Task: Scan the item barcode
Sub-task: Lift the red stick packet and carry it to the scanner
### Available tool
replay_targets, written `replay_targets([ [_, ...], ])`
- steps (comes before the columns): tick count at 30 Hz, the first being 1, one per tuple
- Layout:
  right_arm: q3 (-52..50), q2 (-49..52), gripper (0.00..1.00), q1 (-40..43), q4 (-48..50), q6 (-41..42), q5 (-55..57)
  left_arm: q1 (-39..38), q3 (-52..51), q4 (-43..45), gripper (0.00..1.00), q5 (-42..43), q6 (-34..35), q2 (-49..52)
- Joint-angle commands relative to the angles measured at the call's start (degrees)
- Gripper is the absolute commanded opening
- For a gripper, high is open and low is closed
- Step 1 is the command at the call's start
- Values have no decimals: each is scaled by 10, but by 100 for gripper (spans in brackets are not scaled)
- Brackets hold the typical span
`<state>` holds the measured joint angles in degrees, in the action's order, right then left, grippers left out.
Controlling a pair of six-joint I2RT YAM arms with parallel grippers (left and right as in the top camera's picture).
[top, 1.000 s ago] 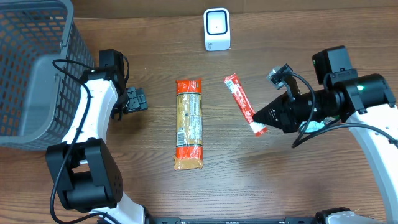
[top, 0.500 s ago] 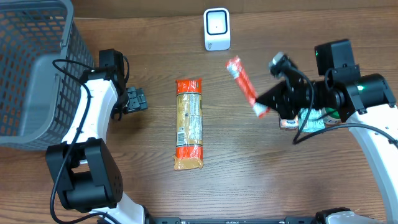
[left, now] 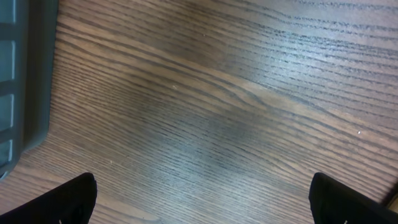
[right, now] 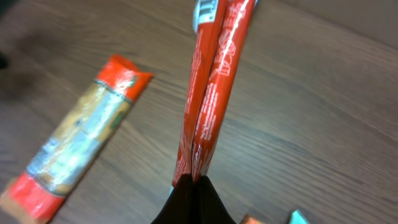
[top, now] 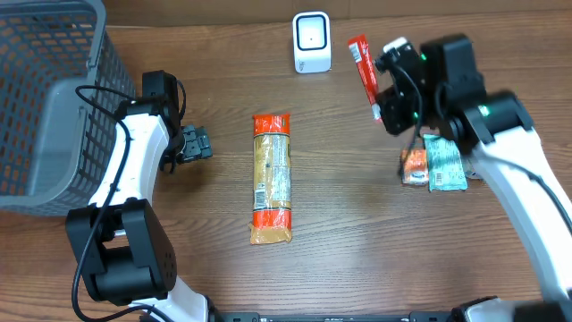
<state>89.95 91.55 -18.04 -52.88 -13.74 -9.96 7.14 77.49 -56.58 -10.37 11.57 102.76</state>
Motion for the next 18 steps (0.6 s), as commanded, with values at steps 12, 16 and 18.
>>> replay_targets([
  [12, 165, 159, 3, -56, 9, -247, 242, 0, 2, 1, 100, -5, -9, -12],
  [16, 165, 191, 3, -71, 68, -274, 317, 0, 2, 0, 100, -5, -9, -12],
  [18, 165, 210, 4, -76, 94, -295, 347, 0, 2, 0, 100, -5, -9, -12],
])
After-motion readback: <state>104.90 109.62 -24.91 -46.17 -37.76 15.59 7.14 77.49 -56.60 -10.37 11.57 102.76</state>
